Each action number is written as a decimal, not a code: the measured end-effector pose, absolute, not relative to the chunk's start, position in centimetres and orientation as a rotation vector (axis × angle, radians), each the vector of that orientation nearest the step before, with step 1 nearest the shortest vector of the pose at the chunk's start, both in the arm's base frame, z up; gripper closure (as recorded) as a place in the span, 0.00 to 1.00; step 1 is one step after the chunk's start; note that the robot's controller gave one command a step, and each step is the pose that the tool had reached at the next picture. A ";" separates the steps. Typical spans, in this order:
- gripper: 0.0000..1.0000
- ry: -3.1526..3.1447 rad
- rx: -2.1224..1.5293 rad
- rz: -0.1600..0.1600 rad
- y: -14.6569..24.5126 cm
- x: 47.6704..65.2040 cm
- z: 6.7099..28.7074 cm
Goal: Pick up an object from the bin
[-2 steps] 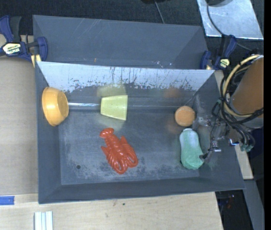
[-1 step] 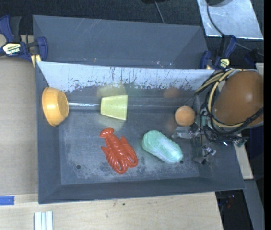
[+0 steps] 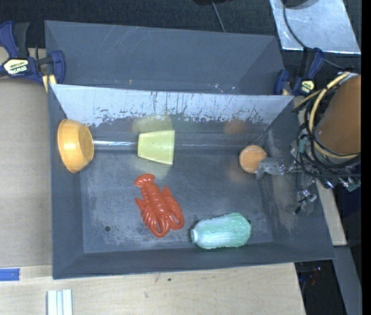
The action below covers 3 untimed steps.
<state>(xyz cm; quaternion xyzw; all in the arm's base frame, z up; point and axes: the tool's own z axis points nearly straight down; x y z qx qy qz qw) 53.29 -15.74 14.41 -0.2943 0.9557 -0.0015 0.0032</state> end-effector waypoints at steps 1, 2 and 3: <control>0.00 2.920 -1.146 0.022 -7.2 48.9 10.0; 0.00 2.727 -1.540 -0.011 -5.2 48.5 7.0; 1.00 3.064 -0.664 0.018 -6.5 48.6 7.0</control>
Offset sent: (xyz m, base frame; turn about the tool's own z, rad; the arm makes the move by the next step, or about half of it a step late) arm -0.0480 0.1051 -0.0741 -0.4319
